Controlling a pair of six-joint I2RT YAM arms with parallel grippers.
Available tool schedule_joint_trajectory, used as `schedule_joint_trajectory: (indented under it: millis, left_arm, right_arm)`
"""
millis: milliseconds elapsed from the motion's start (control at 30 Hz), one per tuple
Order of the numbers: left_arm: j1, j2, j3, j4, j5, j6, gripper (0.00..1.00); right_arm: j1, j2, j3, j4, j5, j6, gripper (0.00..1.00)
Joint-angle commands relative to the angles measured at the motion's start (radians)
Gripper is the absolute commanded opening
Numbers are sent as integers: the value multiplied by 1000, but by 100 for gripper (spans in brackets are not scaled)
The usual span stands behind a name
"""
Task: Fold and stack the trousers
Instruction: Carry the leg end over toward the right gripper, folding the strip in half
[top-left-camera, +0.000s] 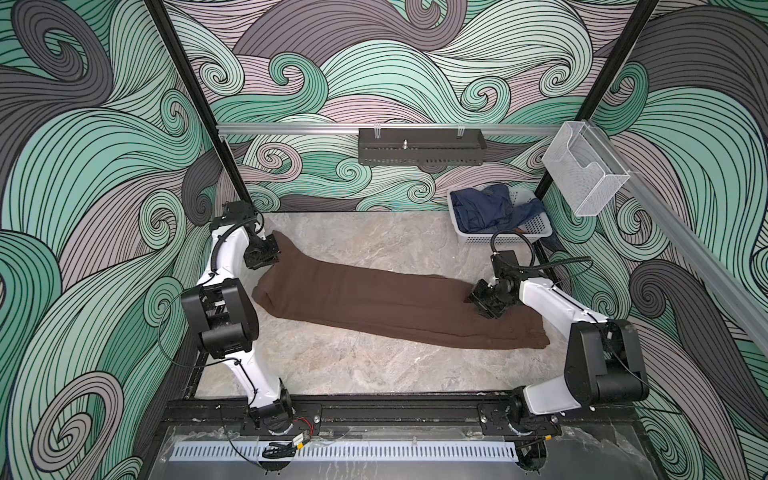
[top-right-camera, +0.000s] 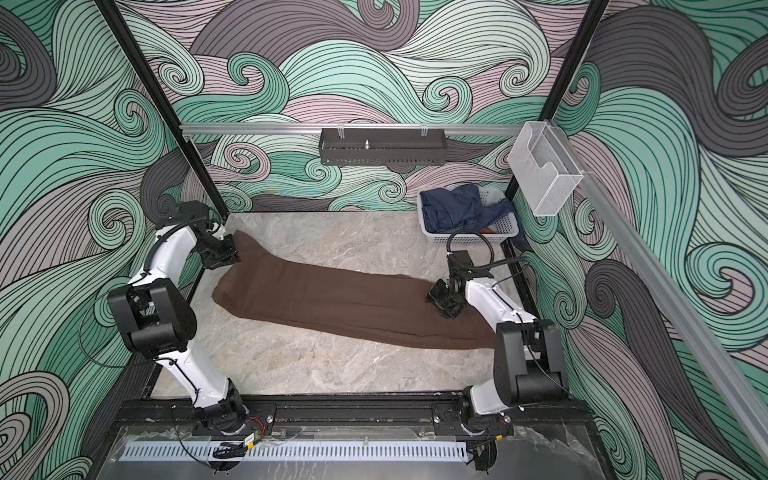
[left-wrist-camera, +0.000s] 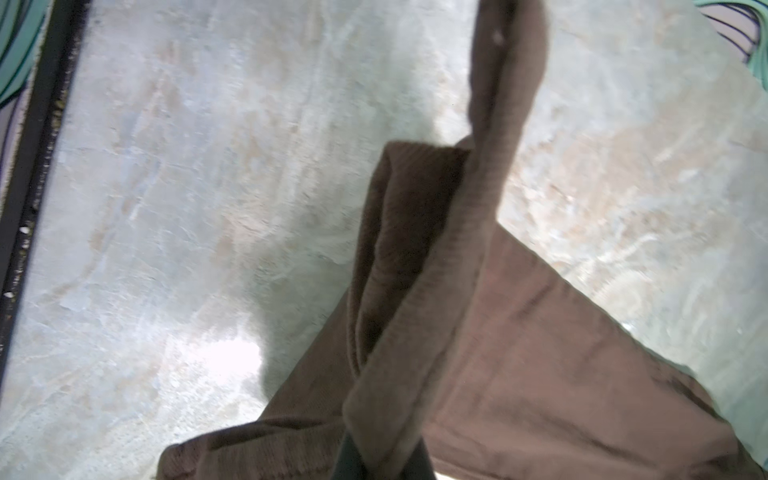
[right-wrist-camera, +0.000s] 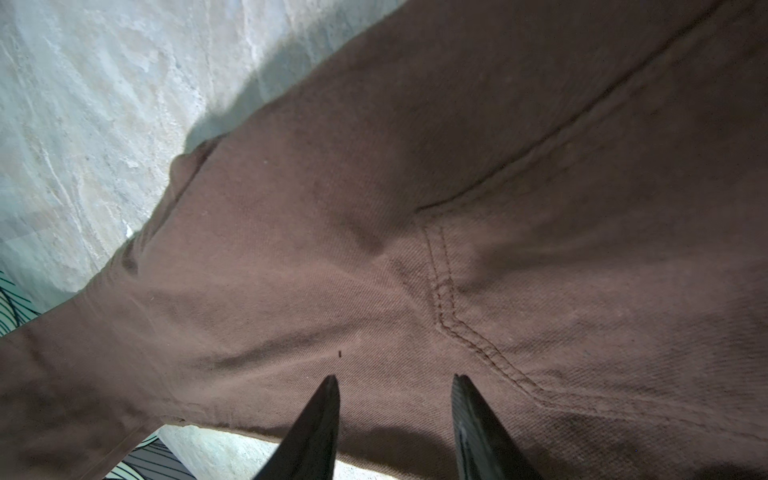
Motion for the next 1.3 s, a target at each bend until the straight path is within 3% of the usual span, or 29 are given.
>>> schedule_joint_trajectory:
  millis: [0,333,633,900,1267]
  left_arm:
    - [-36,-59,23,-67,47,-6,0]
    - [-171,-139,-46,-106,86,-48,0]
    - [-379,-178,-118,11,129,-255,0]
    - [-520,-234,-257,304,220,-513,0]
    - [-722,-178,-234,411,189,-641,0]
  right_arm:
    - [6,22,-5,18,-20,-3,46]
    - [5,46,-8,40,-45,-26,47]
    - [1,58,-9,31,-50,-29,48]
    - [-7,42,-11,13,-43,-40,48]
    - [-29,11,-38,-1,-40,-48,49]
